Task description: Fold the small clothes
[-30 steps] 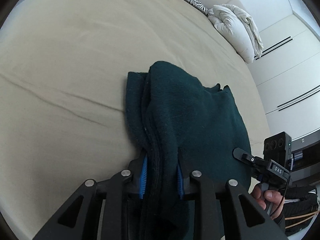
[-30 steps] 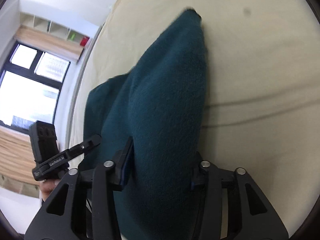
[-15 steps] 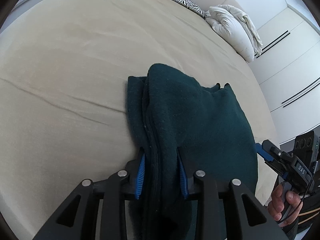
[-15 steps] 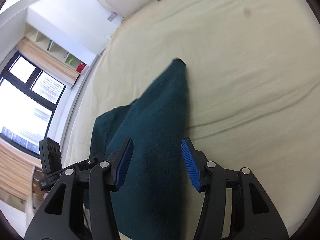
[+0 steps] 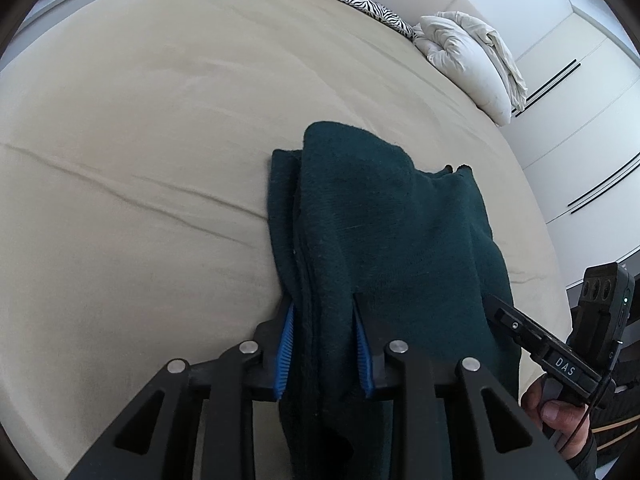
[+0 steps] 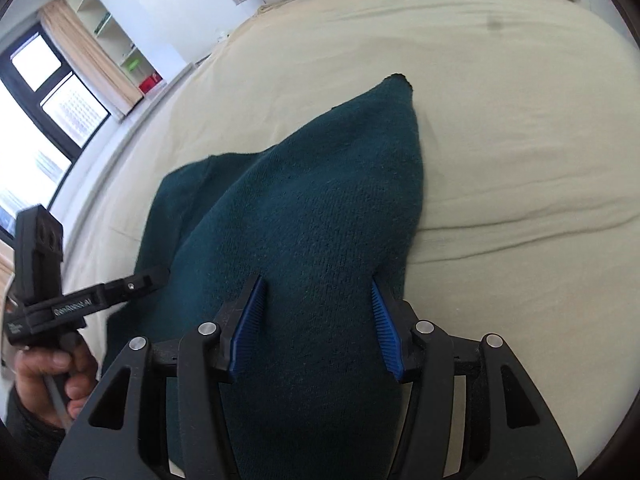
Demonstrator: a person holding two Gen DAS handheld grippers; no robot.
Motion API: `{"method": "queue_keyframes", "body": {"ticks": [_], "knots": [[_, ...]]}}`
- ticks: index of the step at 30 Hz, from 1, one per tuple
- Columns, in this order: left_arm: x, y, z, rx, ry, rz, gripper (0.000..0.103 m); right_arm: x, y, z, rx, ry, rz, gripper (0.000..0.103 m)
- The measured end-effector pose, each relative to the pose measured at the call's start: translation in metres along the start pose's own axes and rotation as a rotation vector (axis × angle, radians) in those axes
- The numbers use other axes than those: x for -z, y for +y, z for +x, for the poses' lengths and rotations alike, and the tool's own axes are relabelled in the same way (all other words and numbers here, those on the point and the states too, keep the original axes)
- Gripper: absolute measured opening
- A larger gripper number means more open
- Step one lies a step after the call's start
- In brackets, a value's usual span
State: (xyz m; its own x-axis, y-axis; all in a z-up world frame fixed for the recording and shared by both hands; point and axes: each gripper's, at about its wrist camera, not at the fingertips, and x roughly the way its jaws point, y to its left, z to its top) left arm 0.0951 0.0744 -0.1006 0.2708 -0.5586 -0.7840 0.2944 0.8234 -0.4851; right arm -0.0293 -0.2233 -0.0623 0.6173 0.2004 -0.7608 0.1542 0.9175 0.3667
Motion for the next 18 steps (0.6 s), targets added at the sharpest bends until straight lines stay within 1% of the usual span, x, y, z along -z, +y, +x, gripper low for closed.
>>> {"method": "queue_keyframes", "body": {"ticks": [3,6,8,9,10,11,12,13,14,15,16,17,18], "knots": [[-0.001,0.004,0.002,0.025,0.002,-0.017,0.032,-0.003,-0.018,0.014,-0.07,-0.008,0.025,0.057],[0.001,0.001,-0.002,0.01,-0.005,-0.003,0.033,-0.012,-0.023,0.003,-0.089,0.013,0.025,0.057],[0.003,0.0,-0.004,0.007,-0.011,-0.011,0.032,-0.015,-0.028,-0.021,-0.118,-0.029,0.091,0.057],[0.003,0.0,-0.004,0.007,-0.013,-0.012,0.033,-0.018,-0.029,-0.036,-0.149,-0.079,0.112,0.057],[0.003,0.0,-0.004,0.005,-0.014,-0.011,0.033,-0.021,-0.026,-0.047,-0.166,-0.117,0.106,0.057],[0.003,0.0,-0.004,0.005,-0.015,-0.012,0.033,-0.025,-0.019,-0.053,-0.178,-0.136,0.073,0.057],[0.003,0.0,-0.004,0.007,-0.014,-0.013,0.033,-0.027,-0.012,-0.051,-0.186,-0.124,0.037,0.056],[0.003,0.0,-0.004,0.008,-0.014,-0.014,0.033,-0.029,-0.006,-0.043,-0.197,-0.092,0.008,0.05],[0.004,0.001,-0.004,0.013,-0.013,-0.017,0.033,-0.03,-0.003,-0.028,-0.209,-0.048,0.003,0.048],[0.004,0.001,-0.004,0.015,-0.013,-0.02,0.033,-0.028,-0.005,-0.008,-0.219,0.001,0.027,0.043],[0.004,0.002,-0.003,0.015,-0.013,-0.019,0.033,-0.027,-0.009,0.01,-0.234,0.027,0.057,0.037],[0.004,0.002,-0.003,0.015,-0.014,-0.017,0.033,-0.025,-0.012,0.019,-0.26,0.025,0.075,0.035],[0.004,0.002,-0.002,0.017,-0.013,-0.017,0.033,-0.023,-0.013,0.022,-0.272,0.0,0.082,0.034]]}}
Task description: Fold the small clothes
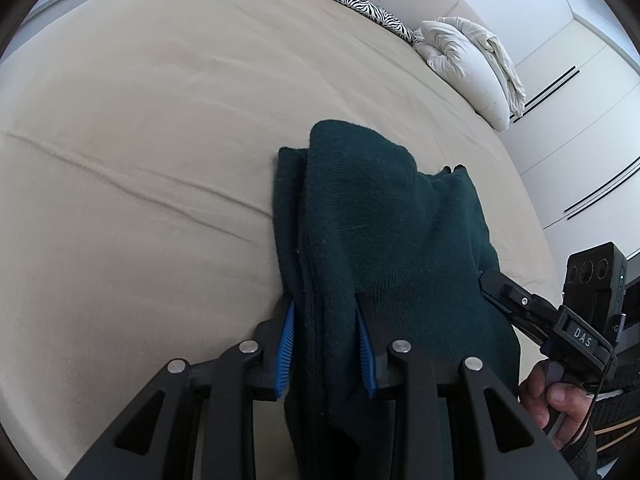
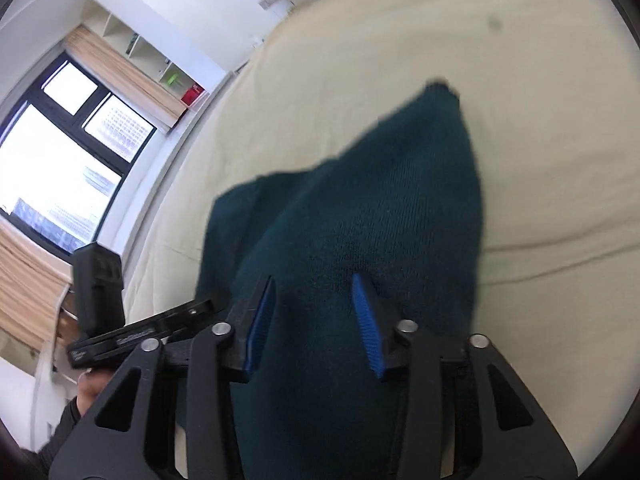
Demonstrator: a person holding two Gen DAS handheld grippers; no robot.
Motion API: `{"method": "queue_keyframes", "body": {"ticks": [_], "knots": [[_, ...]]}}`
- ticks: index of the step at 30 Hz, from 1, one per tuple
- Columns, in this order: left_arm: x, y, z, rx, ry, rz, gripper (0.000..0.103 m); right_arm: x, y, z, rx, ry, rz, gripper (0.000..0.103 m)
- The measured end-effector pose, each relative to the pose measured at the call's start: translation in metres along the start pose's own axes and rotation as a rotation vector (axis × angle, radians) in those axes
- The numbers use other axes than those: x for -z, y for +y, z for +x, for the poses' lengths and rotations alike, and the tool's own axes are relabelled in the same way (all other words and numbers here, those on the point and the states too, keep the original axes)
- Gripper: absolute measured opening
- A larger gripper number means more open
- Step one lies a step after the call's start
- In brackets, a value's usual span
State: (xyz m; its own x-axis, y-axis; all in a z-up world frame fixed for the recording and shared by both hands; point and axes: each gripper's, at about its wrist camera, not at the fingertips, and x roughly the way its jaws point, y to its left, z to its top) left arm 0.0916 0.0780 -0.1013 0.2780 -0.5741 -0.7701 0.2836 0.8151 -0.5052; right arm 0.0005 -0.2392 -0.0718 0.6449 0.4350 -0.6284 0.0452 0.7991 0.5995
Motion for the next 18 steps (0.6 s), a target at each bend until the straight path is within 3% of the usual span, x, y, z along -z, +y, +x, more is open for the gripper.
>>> {"method": "queue_keyframes", "body": {"ticks": [5,8,10,12,13,14,16,18], "knots": [[-0.001,0.001,0.0,0.015,0.003,-0.001,0.033,-0.001,0.003,0.0,0.002,-0.017,-0.035,0.034],[0.001,0.0,-0.007,0.01,-0.018,0.007,0.033,-0.006,0.003,-0.026,-0.05,-0.029,0.072,0.037],[0.005,-0.005,-0.01,-0.013,-0.032,0.03,0.033,0.005,0.015,-0.05,-0.079,-0.082,0.033,0.041],[0.006,-0.007,-0.01,-0.025,-0.04,0.035,0.034,0.014,0.023,-0.043,-0.045,-0.047,-0.017,0.055],[0.007,-0.006,-0.009,-0.023,-0.041,0.025,0.035,0.022,0.02,-0.026,-0.022,0.01,-0.032,0.057],[0.007,-0.005,-0.01,-0.022,-0.044,0.018,0.036,0.024,0.018,-0.022,-0.014,0.011,-0.056,0.057],[0.008,-0.007,-0.018,-0.035,-0.065,0.032,0.037,0.029,0.024,-0.027,0.008,-0.035,-0.128,0.056],[0.011,-0.013,-0.034,-0.069,-0.11,0.064,0.04,0.025,0.034,-0.042,0.039,-0.055,-0.099,0.056]]}}
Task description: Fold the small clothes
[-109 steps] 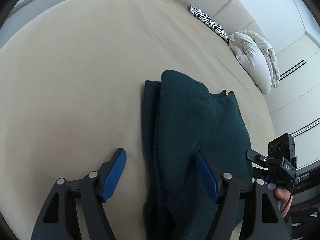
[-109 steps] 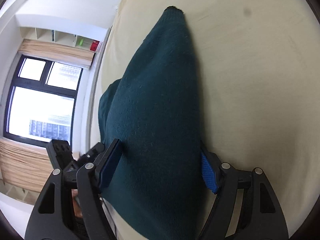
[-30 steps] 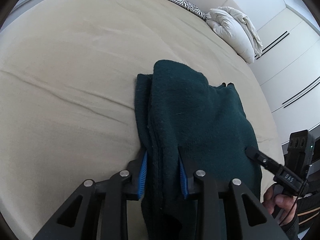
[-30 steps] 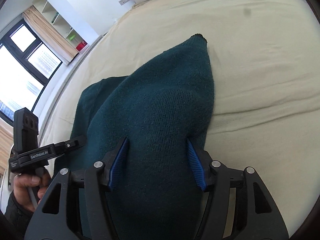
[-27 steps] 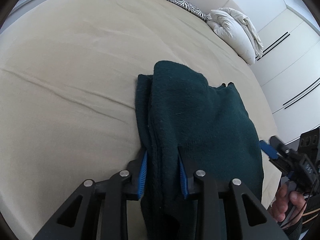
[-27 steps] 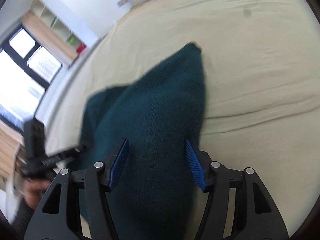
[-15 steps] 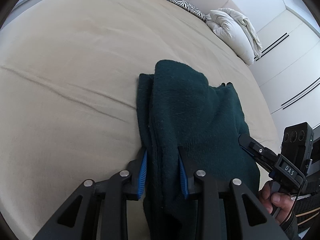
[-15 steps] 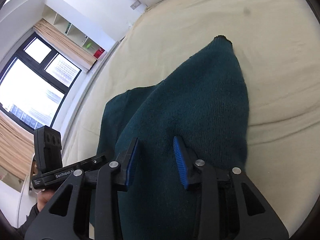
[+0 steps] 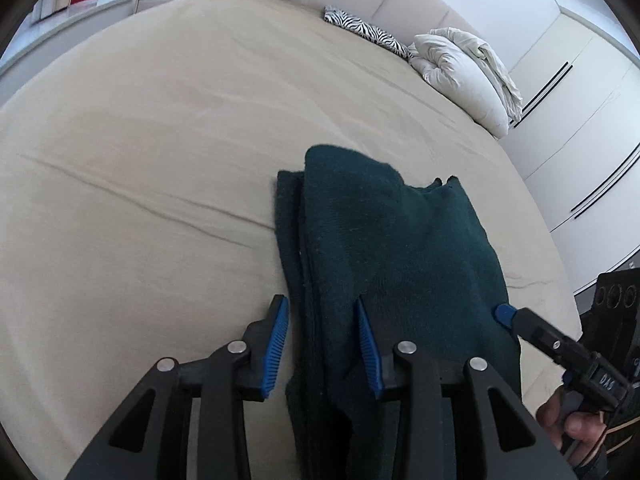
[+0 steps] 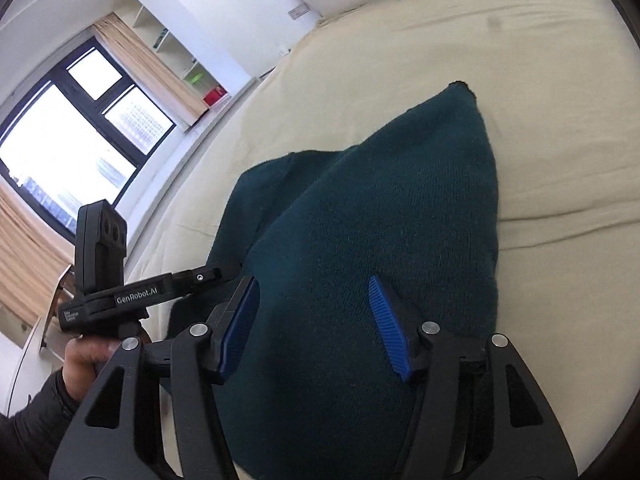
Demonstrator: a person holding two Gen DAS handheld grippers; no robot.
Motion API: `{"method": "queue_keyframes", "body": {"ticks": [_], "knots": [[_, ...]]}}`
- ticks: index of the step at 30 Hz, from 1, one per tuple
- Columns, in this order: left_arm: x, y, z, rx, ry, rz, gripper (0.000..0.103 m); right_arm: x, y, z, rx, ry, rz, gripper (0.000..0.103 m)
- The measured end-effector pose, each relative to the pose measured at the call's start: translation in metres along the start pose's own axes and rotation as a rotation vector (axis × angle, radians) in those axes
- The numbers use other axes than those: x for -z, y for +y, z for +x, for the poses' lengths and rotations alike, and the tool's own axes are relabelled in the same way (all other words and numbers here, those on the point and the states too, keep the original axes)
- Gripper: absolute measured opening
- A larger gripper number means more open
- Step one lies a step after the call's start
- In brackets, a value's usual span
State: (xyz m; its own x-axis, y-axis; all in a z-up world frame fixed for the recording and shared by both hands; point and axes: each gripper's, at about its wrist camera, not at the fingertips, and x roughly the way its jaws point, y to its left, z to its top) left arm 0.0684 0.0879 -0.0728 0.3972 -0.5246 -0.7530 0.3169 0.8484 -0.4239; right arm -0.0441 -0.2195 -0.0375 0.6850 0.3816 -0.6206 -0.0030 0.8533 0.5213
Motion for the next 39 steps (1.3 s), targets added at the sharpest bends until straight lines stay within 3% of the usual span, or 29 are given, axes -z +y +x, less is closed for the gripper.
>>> {"method": "queue_keyframes", "body": {"ticks": [1,4,6,8,10,12,14,16,21,24,29,33,36,39], "knots": [[0.0,-0.004,-0.011,-0.021,-0.029,0.021,0.042,-0.003,0.007,-0.01,0.014,-0.024,-0.009,0.056],[0.003,-0.025,-0.054,-0.083,-0.169,0.113,0.068,-0.007,0.036,-0.055,0.082,-0.159,-0.125,0.057],[0.008,-0.042,-0.086,-0.159,-0.291,0.174,0.103,-0.005,0.059,-0.084,0.137,-0.247,-0.202,0.061],[0.016,-0.061,-0.12,-0.219,-0.424,0.226,0.103,0.0,0.08,-0.114,0.174,-0.339,-0.261,0.066],[0.025,-0.082,-0.146,-0.251,-0.51,0.281,0.103,0.008,0.097,-0.146,0.199,-0.446,-0.298,0.087],[0.03,-0.1,-0.164,-0.333,-0.557,0.316,0.103,0.017,0.108,-0.182,0.241,-0.585,-0.317,0.103],[0.036,-0.117,-0.185,-0.394,-0.616,0.354,0.103,0.024,0.122,-0.214,0.306,-0.716,-0.335,0.103],[0.038,-0.13,-0.204,-0.398,-0.673,0.377,0.103,0.025,0.129,-0.238,0.321,-0.763,-0.352,0.103],[0.034,-0.14,-0.231,-0.366,-0.672,0.317,0.103,0.014,0.127,-0.275,0.257,-0.744,-0.286,0.103],[0.032,-0.137,-0.22,-0.396,-0.62,0.296,0.103,0.01,0.124,-0.273,0.325,-0.662,-0.267,0.103],[0.043,-0.112,-0.161,-0.376,-0.394,0.244,0.103,0.01,0.109,-0.236,0.47,-0.498,-0.265,0.103],[0.058,-0.092,-0.123,-0.403,-0.255,0.197,0.103,0.008,0.079,-0.182,0.468,-0.295,-0.161,0.103],[0.072,-0.083,-0.108,-0.403,-0.197,0.184,0.103,0.01,0.046,-0.152,0.497,-0.179,-0.065,0.103],[0.077,-0.078,-0.097,-0.4,-0.157,0.173,0.103,0.026,0.033,-0.132,0.501,-0.123,-0.014,0.103]]}}
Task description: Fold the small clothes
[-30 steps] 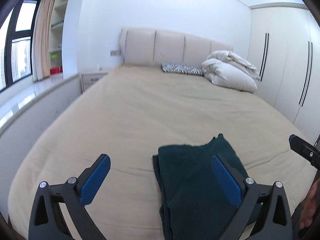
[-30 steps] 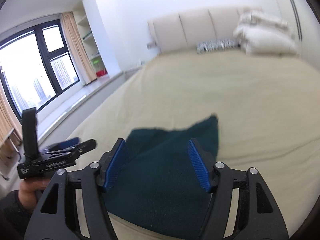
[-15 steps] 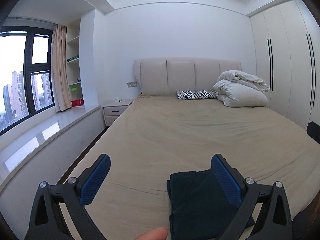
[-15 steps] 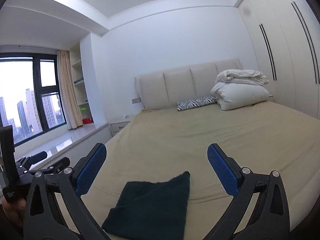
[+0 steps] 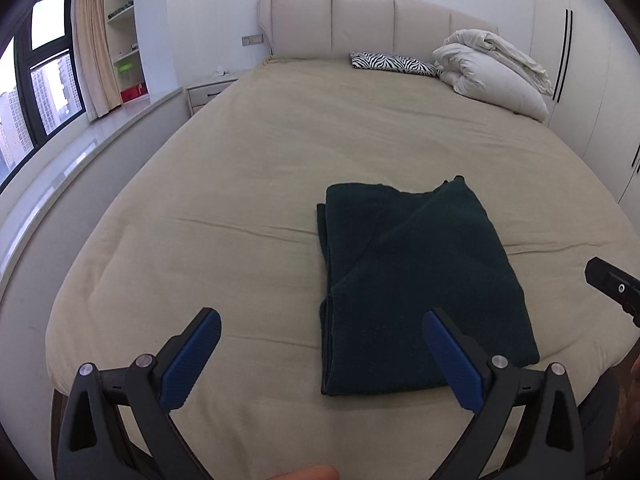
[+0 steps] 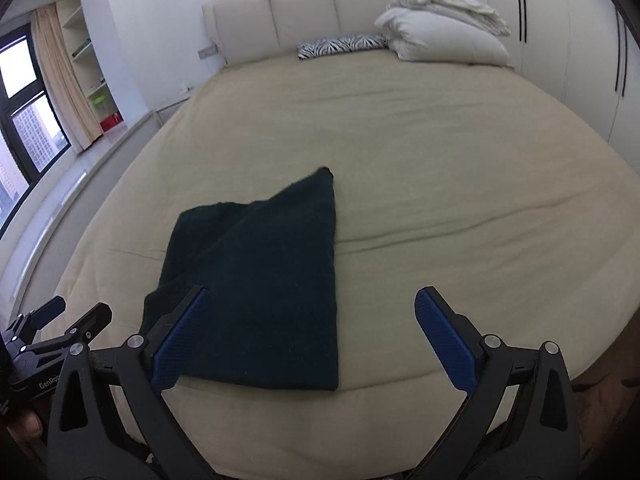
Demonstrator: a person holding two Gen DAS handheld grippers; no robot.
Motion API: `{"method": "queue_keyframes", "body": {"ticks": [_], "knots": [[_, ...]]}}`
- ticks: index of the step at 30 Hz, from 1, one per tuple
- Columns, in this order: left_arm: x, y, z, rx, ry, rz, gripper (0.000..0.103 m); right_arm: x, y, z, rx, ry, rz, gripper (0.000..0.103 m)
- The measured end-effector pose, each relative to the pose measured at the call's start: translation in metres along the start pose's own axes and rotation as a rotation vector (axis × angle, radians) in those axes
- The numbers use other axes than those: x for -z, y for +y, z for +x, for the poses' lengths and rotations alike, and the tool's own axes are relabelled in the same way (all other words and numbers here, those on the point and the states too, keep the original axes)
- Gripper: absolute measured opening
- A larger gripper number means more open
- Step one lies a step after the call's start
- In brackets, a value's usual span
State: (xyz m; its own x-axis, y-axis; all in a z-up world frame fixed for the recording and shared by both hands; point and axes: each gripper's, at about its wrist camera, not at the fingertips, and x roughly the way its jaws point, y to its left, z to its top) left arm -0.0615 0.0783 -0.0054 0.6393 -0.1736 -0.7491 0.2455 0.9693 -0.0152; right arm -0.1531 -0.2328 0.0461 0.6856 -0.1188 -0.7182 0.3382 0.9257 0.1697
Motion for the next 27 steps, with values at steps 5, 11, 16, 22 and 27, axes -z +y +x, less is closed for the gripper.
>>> {"method": "queue_keyframes", "body": {"ticks": [5,11,16,22,27], "knots": [[0.0,0.005,0.005,0.004,0.029,-0.008,0.103,0.014,0.007,0.014,0.033,0.008,-0.024,0.103],[0.001,0.007,0.01,0.007,0.046,-0.009,0.103,0.014,0.019,0.017,0.017,0.01,-0.064,0.103],[0.002,0.01,0.013,0.008,0.053,-0.012,0.103,0.015,0.022,0.012,0.013,0.022,-0.075,0.103],[0.003,0.01,0.015,0.007,0.061,-0.014,0.103,0.017,0.025,0.013,0.014,0.03,-0.083,0.103],[0.005,0.008,0.017,0.007,0.064,-0.009,0.103,0.017,0.03,0.015,0.008,0.034,-0.093,0.103]]}}
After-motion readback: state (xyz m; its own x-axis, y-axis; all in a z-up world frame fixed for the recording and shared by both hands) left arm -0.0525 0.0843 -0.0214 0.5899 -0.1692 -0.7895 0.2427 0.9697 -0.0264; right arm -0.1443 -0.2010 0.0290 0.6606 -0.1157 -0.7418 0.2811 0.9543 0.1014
